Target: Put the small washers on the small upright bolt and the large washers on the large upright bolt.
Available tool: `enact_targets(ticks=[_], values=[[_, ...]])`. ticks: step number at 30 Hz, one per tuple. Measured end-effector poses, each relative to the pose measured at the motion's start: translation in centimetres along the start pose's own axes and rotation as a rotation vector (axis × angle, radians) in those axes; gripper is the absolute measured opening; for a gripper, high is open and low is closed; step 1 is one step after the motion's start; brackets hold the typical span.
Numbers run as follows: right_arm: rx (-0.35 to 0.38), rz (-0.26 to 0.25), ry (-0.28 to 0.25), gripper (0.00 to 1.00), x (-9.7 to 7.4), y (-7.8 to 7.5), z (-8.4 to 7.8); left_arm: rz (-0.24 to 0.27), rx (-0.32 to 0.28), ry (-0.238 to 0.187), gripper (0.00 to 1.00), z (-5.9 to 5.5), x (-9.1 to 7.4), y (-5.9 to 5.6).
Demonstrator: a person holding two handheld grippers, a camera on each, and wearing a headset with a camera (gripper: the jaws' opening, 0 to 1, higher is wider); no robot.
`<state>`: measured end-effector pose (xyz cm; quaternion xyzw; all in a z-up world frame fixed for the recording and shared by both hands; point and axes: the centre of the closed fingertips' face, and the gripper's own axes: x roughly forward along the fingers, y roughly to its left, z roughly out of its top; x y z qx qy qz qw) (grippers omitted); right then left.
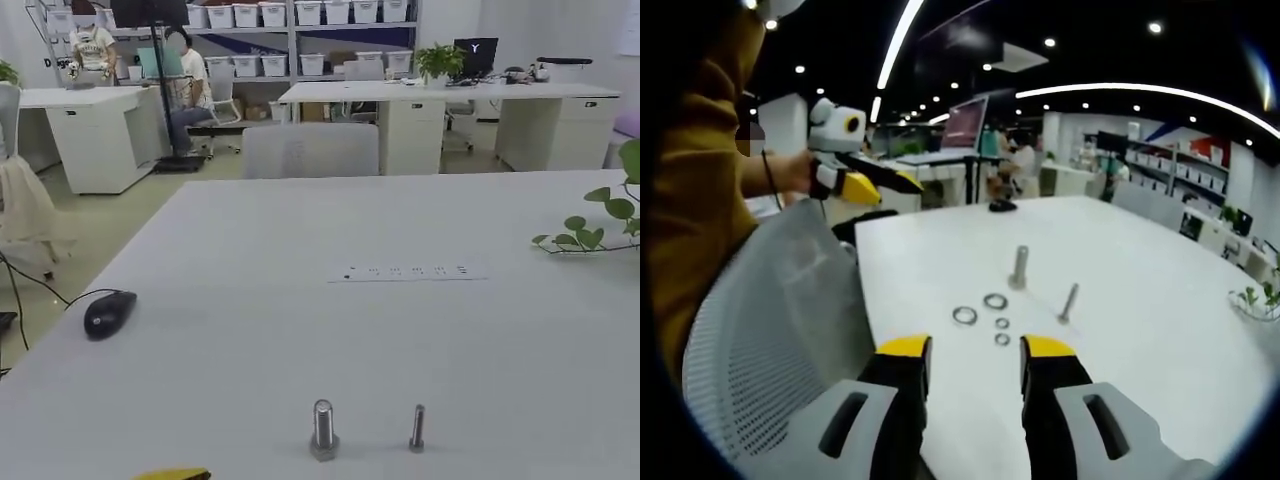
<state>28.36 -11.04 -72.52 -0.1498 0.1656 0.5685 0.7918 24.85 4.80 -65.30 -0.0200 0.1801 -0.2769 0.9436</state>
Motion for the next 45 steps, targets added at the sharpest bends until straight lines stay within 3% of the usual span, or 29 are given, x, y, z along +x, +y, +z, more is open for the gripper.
enact_targets(ticks=[7,10,16,22,30,36,40,42,45], values=[[-0.002,0.008,0.023,0.36,0.4,-0.2,0.0,0.013,-0.017,-0.018,0.56,0.0,0.1,0.5],[-0.002,0.030,0.031,0.36,0.9,-0.1,0.1,0.009,-0.020,-0.018,0.56,-0.9,0.1,1.4],[-0.019,0.055,0.062,0.36,1.5,-0.2,0.1,0.020,-0.027,-0.030,0.56,-1.2,0.0,2.2],[-0.028,0.043,0.070,0.33,2.0,-1.2,0.5,0.021,-0.038,-0.042,0.56,-1.7,0.0,2.7],[-0.067,0.082,0.148,0.33,3.3,-2.0,-0.9,0.034,-0.042,-0.038,0.56,-2.3,0.1,3.5],[-0.105,0.128,0.221,0.33,3.8,-2.5,-2.4,0.031,-0.036,-0.033,0.56,-1.8,0.4,2.6],[-0.134,0.140,0.260,0.32,4.3,-2.9,-3.4,0.034,-0.046,-0.031,0.57,-1.9,0.4,2.5],[-0.149,0.165,0.314,0.32,4.4,-2.9,-4.3,0.034,-0.041,-0.029,0.57,-1.9,0.4,2.4],[-0.187,0.177,0.349,0.32,4.8,-3.3,-4.9,0.037,-0.039,-0.029,0.57,-2.0,0.3,2.4]])
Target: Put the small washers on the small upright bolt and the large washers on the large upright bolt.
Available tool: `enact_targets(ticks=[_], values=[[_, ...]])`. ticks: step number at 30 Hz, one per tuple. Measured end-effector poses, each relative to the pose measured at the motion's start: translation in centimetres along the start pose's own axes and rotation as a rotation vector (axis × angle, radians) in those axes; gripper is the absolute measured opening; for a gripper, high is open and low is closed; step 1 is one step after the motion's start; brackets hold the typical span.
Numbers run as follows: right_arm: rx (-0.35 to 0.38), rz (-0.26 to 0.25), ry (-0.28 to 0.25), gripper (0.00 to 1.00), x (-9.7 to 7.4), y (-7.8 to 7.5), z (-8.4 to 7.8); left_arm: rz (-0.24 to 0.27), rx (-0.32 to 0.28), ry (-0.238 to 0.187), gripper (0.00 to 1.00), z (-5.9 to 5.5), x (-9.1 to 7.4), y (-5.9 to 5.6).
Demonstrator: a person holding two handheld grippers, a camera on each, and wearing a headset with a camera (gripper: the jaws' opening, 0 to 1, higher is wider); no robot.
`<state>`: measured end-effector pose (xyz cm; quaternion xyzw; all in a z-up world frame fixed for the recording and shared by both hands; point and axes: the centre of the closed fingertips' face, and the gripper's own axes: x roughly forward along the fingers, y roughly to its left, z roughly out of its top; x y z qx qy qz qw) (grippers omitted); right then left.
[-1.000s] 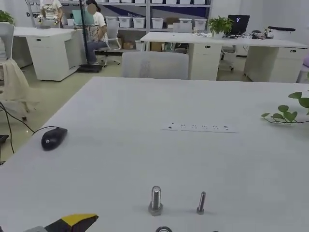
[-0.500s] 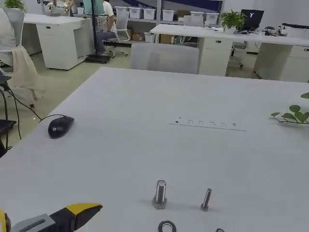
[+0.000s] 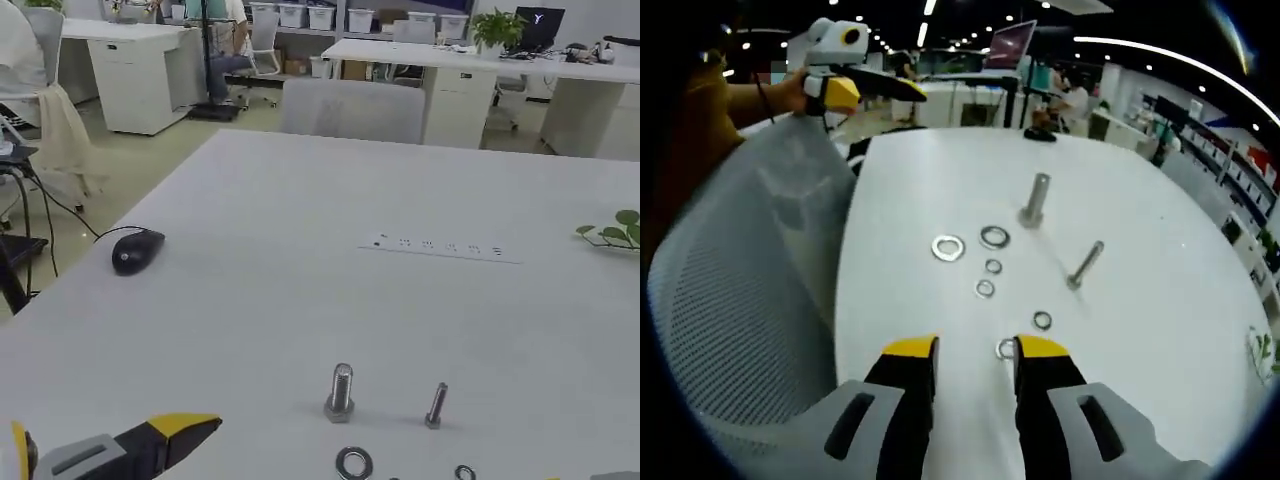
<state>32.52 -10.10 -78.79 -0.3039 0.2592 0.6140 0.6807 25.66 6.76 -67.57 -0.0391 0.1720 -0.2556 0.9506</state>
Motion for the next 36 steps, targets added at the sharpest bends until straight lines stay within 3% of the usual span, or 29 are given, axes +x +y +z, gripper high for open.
enact_targets(ticks=[7,15,18,26,33,35,36], values=[[-0.064,0.040,0.077,0.31,0.8,-1.2,-0.7,0.016,-0.004,-0.009,0.57,0.1,-0.3,0.2],[-0.112,0.091,0.149,0.31,1.6,-1.2,-1.6,0.010,-0.004,-0.011,0.57,0.4,0.0,-0.3],[-0.143,0.104,0.208,0.28,1.8,-1.5,-2.3,0.003,-0.003,-0.005,0.57,0.3,0.2,-0.5],[-0.178,0.137,0.256,0.28,2.4,-1.9,-2.4,0.002,-0.003,-0.001,0.57,0.4,0.2,-0.6],[-0.228,0.208,0.312,0.27,2.6,-1.9,-2.6,0.006,-0.002,-0.007,0.57,0.7,0.1,-0.6],[-0.237,0.239,0.325,0.26,2.7,-1.7,-2.6,0.006,-0.003,-0.008,0.57,0.7,0.1,-0.7],[-0.227,0.278,0.340,0.24,2.6,-1.3,-2.8,0.006,-0.001,-0.007,0.57,0.7,0.1,-0.7]])
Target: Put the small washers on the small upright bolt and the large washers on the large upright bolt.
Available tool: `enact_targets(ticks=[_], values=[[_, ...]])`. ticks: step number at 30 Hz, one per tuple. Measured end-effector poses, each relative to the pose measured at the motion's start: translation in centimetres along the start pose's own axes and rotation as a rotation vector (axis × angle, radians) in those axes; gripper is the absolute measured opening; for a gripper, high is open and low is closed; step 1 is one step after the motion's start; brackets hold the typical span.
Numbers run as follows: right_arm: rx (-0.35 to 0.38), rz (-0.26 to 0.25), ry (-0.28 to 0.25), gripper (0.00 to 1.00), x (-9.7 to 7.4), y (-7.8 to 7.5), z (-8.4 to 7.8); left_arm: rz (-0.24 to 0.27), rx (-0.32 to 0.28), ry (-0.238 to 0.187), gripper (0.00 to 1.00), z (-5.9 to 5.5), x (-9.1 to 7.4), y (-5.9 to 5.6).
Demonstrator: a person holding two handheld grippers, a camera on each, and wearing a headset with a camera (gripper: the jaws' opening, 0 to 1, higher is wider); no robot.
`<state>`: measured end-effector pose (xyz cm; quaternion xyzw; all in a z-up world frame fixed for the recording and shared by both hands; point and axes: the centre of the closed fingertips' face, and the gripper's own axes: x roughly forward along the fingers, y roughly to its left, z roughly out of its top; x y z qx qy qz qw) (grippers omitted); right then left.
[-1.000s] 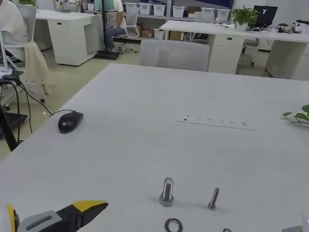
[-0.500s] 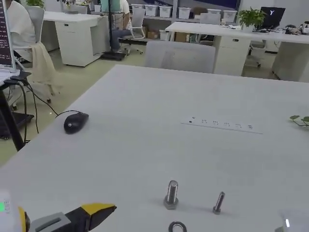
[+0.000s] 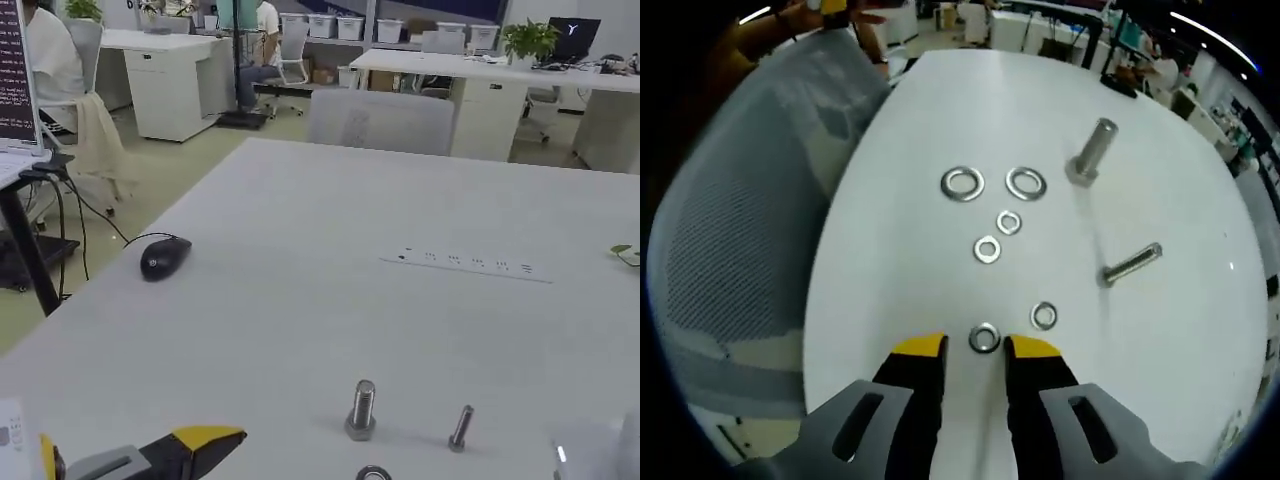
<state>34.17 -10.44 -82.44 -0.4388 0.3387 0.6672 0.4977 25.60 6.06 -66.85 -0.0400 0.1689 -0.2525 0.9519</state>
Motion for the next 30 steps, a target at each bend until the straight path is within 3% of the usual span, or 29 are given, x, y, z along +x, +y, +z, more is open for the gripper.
enact_targets(ticks=[3,13,30], values=[[-0.085,0.013,0.037,0.23,-0.11,-0.30,-0.14,0.001,-0.001,-0.001,0.57,0.01,-0.03,-0.11],[-0.141,0.027,0.086,0.21,0.00,-0.32,-0.14,0.010,-0.005,-0.008,0.57,0.00,-0.18,-0.28],[-0.115,0.007,0.077,0.15,-0.04,-0.77,-0.06,0.019,-0.007,-0.015,0.57,-0.02,-0.45,-0.09]])
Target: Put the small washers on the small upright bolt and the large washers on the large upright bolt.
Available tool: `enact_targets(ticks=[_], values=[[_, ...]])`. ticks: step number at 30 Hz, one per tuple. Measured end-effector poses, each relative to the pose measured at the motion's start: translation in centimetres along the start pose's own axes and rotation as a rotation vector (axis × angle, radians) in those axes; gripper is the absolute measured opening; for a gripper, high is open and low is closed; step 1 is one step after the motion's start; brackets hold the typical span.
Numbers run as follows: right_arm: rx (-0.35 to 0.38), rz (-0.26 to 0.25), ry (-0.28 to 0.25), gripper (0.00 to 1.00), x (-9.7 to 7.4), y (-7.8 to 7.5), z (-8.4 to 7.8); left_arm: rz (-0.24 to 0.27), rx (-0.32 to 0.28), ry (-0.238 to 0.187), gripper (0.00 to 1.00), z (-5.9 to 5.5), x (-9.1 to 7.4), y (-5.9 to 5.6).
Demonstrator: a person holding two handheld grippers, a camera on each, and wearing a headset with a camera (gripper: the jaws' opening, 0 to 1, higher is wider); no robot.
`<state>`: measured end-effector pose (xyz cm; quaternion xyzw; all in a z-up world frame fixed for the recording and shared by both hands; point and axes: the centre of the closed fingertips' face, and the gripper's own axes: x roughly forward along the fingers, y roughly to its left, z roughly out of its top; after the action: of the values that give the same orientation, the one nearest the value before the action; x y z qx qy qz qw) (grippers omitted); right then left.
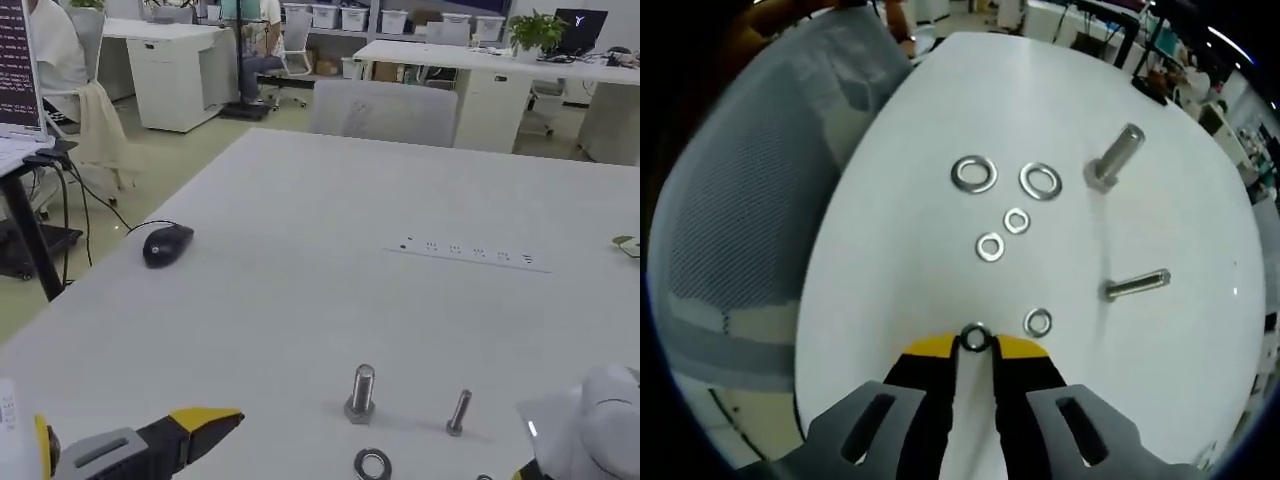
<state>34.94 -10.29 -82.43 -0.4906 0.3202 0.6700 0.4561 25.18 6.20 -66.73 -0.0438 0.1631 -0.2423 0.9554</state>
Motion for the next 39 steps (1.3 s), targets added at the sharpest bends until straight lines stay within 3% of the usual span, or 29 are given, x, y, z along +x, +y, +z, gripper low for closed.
enact_targets(ticks=[7,17,20,23,39], values=[[-0.011,0.006,0.048,0.13,0.1,-0.2,0.0,-0.005,-0.001,-0.002,0.57,0.0,0.1,-0.2],[0.009,0.001,0.022,0.12,0.0,-0.2,0.0,-0.001,0.002,-0.007,0.57,0.1,-0.1,-0.1],[0.079,0.009,0.011,0.12,0.0,-0.3,0.0,-0.003,0.001,-0.011,0.57,0.1,0.0,-0.1],[0.081,0.003,0.030,0.12,-0.1,-0.6,-0.4,-0.006,0.004,-0.010,0.57,0.2,0.0,-0.1],[0.125,-0.086,-0.039,0.12,-5.3,-3.5,1.7,-0.016,0.013,-0.018,0.56,0.6,0.2,-0.4]])
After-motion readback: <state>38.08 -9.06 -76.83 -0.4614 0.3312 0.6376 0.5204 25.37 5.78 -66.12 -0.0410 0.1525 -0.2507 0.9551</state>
